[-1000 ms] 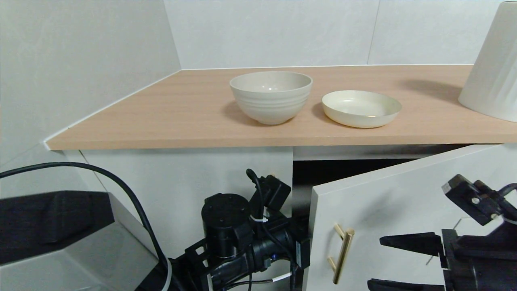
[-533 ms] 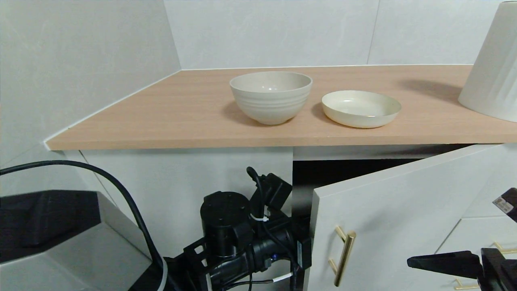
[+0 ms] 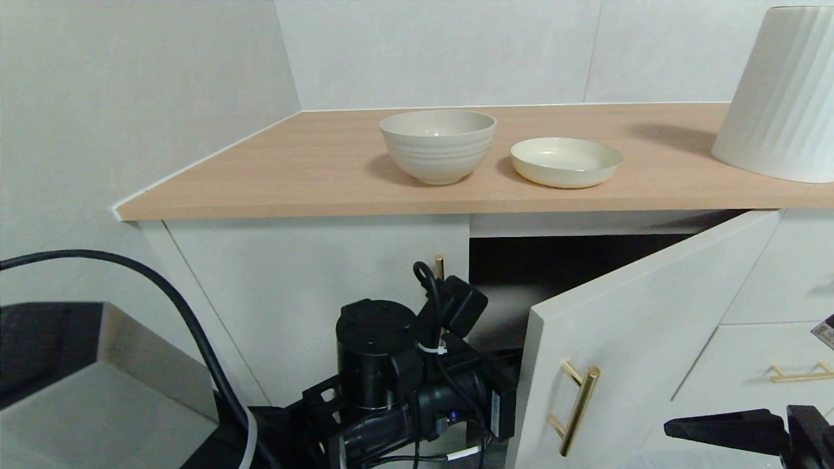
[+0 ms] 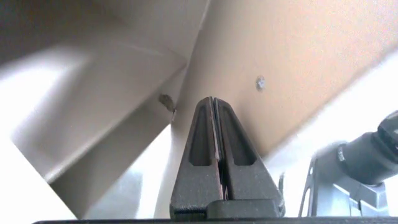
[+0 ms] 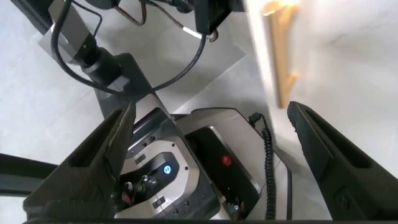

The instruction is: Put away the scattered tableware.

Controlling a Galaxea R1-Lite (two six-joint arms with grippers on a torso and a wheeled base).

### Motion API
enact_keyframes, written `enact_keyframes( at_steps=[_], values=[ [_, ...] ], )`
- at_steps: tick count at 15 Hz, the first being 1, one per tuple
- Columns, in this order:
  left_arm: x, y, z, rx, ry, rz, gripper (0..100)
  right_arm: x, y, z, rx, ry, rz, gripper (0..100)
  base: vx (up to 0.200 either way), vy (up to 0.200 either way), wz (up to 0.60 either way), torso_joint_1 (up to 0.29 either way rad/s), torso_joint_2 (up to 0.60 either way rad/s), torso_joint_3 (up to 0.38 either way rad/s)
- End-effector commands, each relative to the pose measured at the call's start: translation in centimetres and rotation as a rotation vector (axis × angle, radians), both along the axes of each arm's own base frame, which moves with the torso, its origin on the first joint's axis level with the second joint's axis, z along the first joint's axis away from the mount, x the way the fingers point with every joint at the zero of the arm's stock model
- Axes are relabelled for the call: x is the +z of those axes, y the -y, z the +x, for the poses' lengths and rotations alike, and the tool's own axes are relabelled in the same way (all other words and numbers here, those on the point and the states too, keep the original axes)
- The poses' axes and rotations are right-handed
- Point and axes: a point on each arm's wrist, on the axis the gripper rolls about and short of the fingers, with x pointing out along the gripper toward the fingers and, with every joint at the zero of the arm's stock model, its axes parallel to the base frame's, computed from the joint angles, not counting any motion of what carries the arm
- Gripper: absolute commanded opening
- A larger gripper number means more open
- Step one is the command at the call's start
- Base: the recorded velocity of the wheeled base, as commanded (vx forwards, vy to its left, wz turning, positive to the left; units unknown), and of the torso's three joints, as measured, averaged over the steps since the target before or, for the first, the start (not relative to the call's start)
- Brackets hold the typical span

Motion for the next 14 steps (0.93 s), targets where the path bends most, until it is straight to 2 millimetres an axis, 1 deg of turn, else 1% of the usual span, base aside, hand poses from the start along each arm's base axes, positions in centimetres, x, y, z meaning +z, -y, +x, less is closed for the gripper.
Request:
enact_keyframes(
  at_steps=[1, 4, 9, 14],
  values=[
    [0.5, 0.4, 0.3, 0.002, 0.007, -0.011, 0, 0.0, 0.0, -0.2, 0.009, 0.003, 0.003, 100, 0.000, 0.000, 0.00, 0.000, 0.00, 0.000],
    [0.8, 1.1, 0.9, 0.003, -0.002, 0.000, 0, 0.1, -0.1, -0.3, 0.019, 0.008, 0.006, 100, 0.000, 0.000, 0.00, 0.000, 0.00, 0.000],
    [1.4, 1.3, 1.1, 0.004, -0.015, 0.014, 0, 0.0, -0.1, -0.4, 0.025, -0.008, -0.009, 100, 0.000, 0.000, 0.00, 0.000, 0.00, 0.000],
    [2.1, 1.8, 1.2, -0.002, -0.023, 0.019, 0, -0.1, -0.2, -0.6, 0.045, -0.009, -0.010, 100, -0.200, 0.000, 0.00, 0.004, 0.00, 0.004]
  ],
)
